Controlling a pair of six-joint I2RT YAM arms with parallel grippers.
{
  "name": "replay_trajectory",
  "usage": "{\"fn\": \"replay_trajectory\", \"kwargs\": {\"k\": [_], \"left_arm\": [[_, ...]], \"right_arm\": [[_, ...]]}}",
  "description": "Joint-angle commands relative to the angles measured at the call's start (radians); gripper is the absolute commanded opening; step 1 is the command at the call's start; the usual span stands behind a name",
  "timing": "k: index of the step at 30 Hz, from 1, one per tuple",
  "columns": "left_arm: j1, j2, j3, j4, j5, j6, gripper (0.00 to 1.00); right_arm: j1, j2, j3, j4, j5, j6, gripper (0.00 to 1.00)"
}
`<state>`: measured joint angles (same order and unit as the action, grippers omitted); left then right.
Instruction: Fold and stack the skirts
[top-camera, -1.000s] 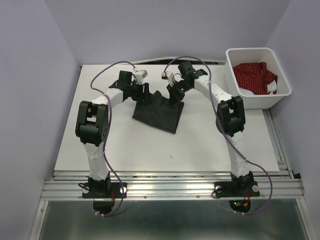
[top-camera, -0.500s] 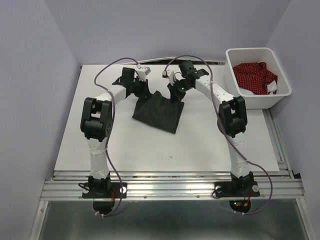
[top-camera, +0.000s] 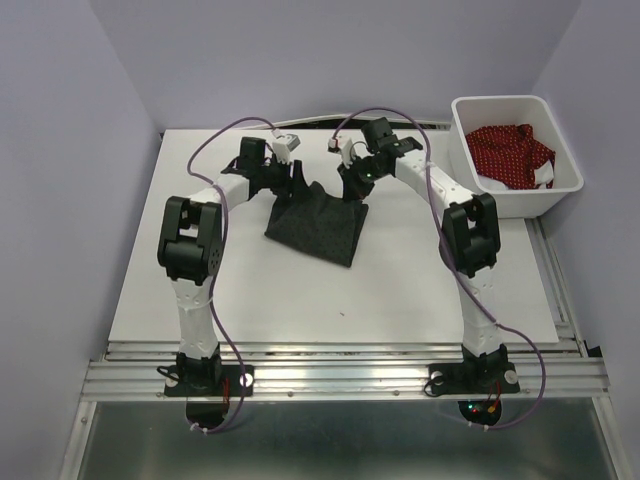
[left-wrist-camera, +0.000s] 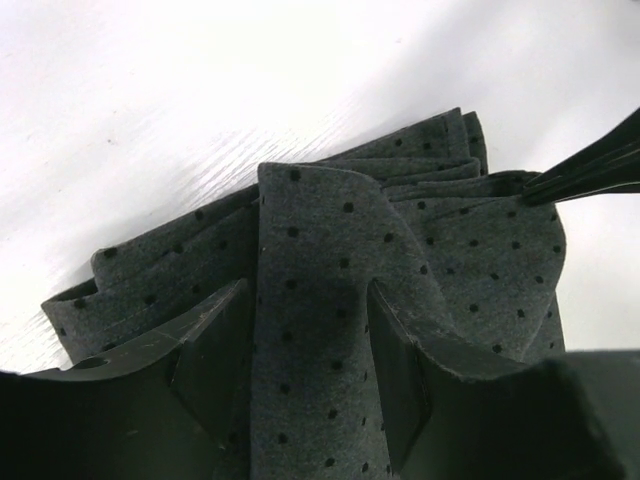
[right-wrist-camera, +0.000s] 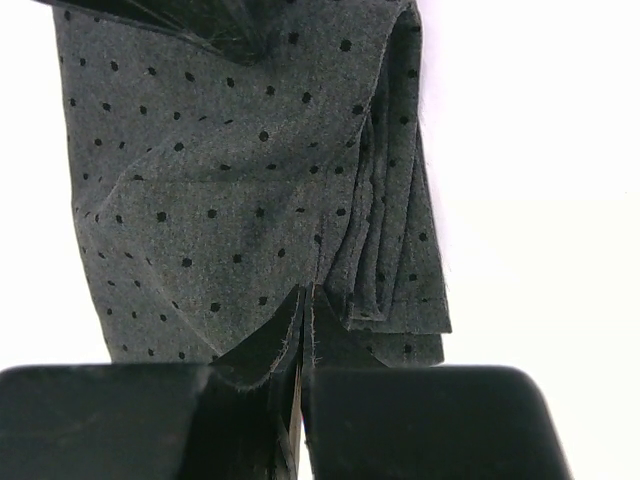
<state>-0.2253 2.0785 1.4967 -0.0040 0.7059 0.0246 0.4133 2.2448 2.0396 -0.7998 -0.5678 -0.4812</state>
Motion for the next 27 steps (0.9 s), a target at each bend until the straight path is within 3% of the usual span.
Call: {"fn": "replay_trajectory", "kwargs": {"k": [1,9,13,14,17,27], "left_arm": [[0.0,-0.069,-0.035,0.076,0.063,-0.012,0.62],[-0.003,-0.012,-0.001,0.041,-0.026,-0.006,0.57],[-0.003,0.005,0.016,0.035,-0.029,-0.008,0.31],[-0.002,0.005,0.019,0.038,-0.029,-0.009,0.18],[0.004,0.002,0.017,0.052,-0.029,-0.018,0.0],[0.053,-0.054,-0.067,0.194,-0.02,-0.091,0.0]], "right_arm": [[-0.005,-0.057,-0.002,0.033,-0.004,0.007,0.01],[-0.005,-0.057,-0.004,0.042,-0.004,0.015,0.01],[-0.014,-0.065,-0.016,0.051,-0.004,0.021,0.01],[-0.014,-0.07,-0.021,0.053,-0.001,0.02,0.01],[-0.025,-0.086,-0.053,0.057,0.019,0.016,0.01],[-0.077,-0.175,-0.268,0.197,0.057,0.058,0.01]]}}
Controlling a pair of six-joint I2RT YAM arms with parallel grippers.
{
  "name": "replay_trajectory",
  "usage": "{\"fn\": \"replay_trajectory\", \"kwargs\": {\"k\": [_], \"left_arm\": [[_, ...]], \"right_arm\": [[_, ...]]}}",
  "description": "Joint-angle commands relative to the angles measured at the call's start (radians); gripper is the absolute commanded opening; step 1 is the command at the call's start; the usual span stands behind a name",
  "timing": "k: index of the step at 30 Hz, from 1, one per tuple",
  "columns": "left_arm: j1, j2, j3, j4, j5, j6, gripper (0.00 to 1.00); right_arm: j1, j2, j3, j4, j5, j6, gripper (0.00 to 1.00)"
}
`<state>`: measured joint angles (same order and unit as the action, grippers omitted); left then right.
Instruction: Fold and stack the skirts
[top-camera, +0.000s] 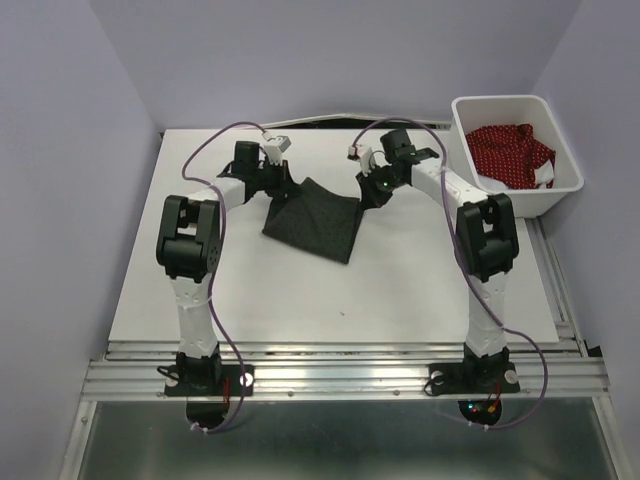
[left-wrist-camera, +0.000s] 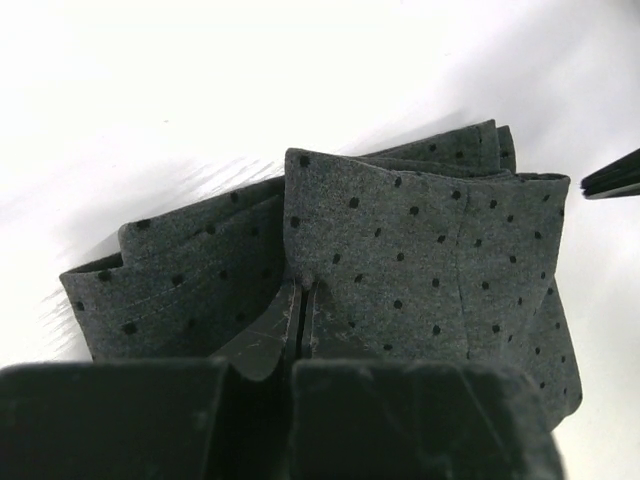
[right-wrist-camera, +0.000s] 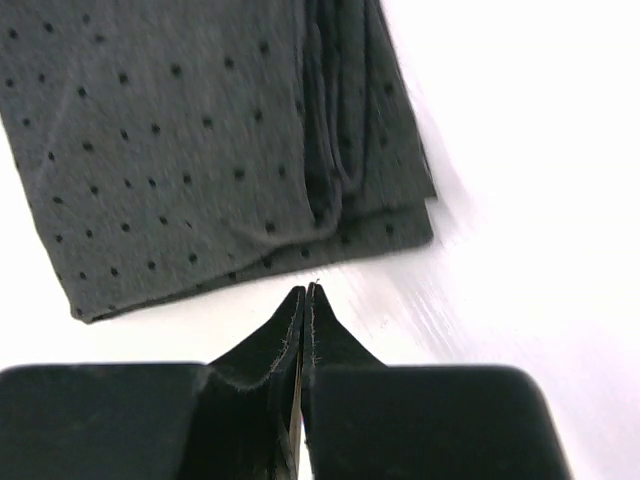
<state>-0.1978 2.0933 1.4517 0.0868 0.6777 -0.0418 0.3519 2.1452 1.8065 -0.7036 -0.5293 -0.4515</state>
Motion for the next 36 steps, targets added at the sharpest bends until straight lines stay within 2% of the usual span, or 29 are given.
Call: {"fn": "replay_trajectory", "kwargs": {"k": [1,2,3,4,5,6,8,9,12,15,16,20,25,30,36], "left_arm": [[0.026,-0.062,-0.01,0.09,0.014,-0.018,0.0],[0.024,-0.038,0.007,0.053,0.023,-0.01,0.05],[0.024,-0.026,0.042,0.033,0.025,-0.007,0.19],[0.024,-0.021,0.053,0.01,0.022,-0.007,0.38],[0.024,-0.021,0.053,0.011,0.02,0.0,0.45],[0.024,-0.038,0.049,0.014,0.011,0.005,0.49],[0.026,-0.064,0.038,0.019,0.005,0.01,0.56],[0.031,-0.102,0.026,0.021,-0.009,0.011,0.57],[0.067,-0.191,-0.005,0.018,-0.024,-0.029,0.59],[0.124,-0.291,-0.069,0.008,-0.026,-0.102,0.58],[0.171,-0.317,-0.095,0.011,-0.017,-0.171,0.58],[0.264,-0.433,-0.237,-0.028,-0.016,-0.248,0.55],[0.282,-0.504,-0.367,-0.134,0.0,-0.265,0.5],[0.27,-0.503,-0.563,-0.101,0.052,-0.34,0.43],[0.241,-0.461,-0.613,-0.041,-0.001,-0.362,0.38]], "right_arm": [[-0.016,-0.08,-0.042,0.114,0.025,0.04,0.01],[-0.016,-0.077,-0.053,0.153,0.04,0.072,0.01],[-0.016,-0.07,-0.046,0.157,0.048,0.079,0.1],[-0.016,-0.048,-0.035,0.161,0.057,0.092,0.21],[-0.016,-0.036,-0.018,0.162,0.066,0.103,0.29],[-0.016,-0.027,0.017,0.17,0.086,0.121,0.38],[-0.016,-0.01,0.045,0.205,0.112,0.181,0.39],[-0.016,0.008,0.071,0.242,0.117,0.186,0.45],[-0.016,0.077,0.158,0.294,0.155,0.221,0.5],[-0.016,0.189,0.252,0.305,0.195,0.247,0.49],[-0.016,0.212,0.295,0.303,0.199,0.255,0.49],[-0.016,0.272,0.303,0.306,0.164,0.306,0.45],[-0.016,0.22,0.16,0.366,0.12,0.326,0.35],[-0.016,0.148,0.019,0.357,0.026,0.355,0.19],[-0.016,-0.005,-0.211,0.377,-0.069,0.431,0.14]]}}
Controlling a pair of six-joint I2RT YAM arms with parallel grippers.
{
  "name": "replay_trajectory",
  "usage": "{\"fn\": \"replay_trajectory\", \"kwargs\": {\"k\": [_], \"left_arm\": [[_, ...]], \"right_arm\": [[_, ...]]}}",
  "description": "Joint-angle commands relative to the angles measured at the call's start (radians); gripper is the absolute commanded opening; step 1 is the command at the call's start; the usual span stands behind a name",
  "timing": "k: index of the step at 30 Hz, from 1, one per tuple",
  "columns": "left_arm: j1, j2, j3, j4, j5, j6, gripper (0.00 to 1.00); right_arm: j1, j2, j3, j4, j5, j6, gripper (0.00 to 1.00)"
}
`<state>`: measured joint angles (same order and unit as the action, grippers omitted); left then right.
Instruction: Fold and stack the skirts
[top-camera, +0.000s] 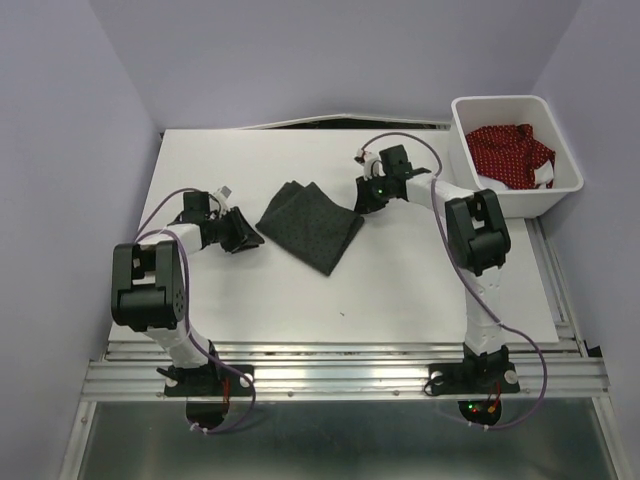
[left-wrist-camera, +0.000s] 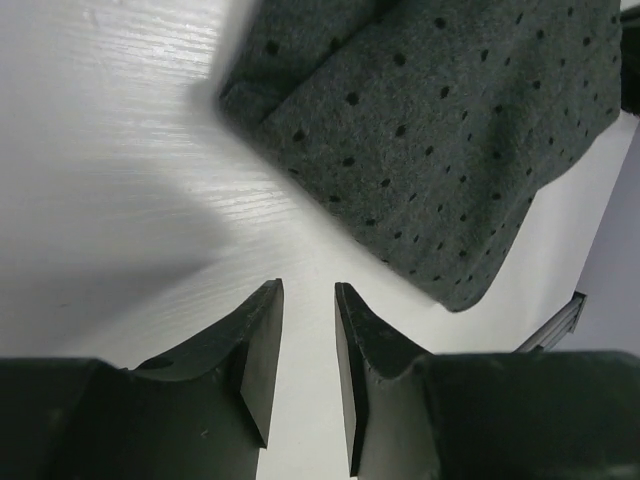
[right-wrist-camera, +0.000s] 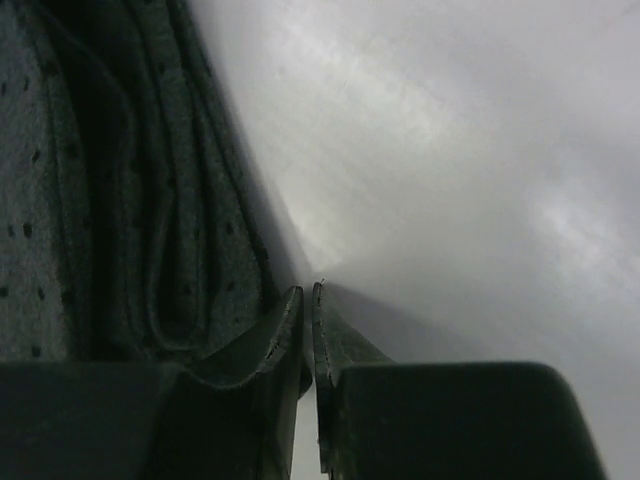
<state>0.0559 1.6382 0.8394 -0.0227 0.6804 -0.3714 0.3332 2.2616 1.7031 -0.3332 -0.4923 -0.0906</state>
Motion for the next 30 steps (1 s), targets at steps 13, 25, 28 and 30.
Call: {"fn": "replay_trajectory", "kwargs": {"k": [13,25,28,30], "left_arm": [[-0.097,0.322,0.392,0.115,-0.061,0.035,0.37],[-0.07,0.148,0.457,0.053,0.141,0.27,0.51],[-0.076,0.016,0.276,0.189,0.324,0.148,0.54],[-0.117,-0.059,0.17,0.402,0.359,0.007,0.55]], "right_arm": [[0.098,-0.342,-0.546,0.233,-0.302,0.301,0.1],[0.077,-0.558,-0.659,0.27,-0.207,0.272,0.24],[0.053,-0.599,-0.551,0.194,-0.218,0.258,0.45],[0.053,-0.585,-0.444,0.178,-0.239,0.319,0.61]]}}
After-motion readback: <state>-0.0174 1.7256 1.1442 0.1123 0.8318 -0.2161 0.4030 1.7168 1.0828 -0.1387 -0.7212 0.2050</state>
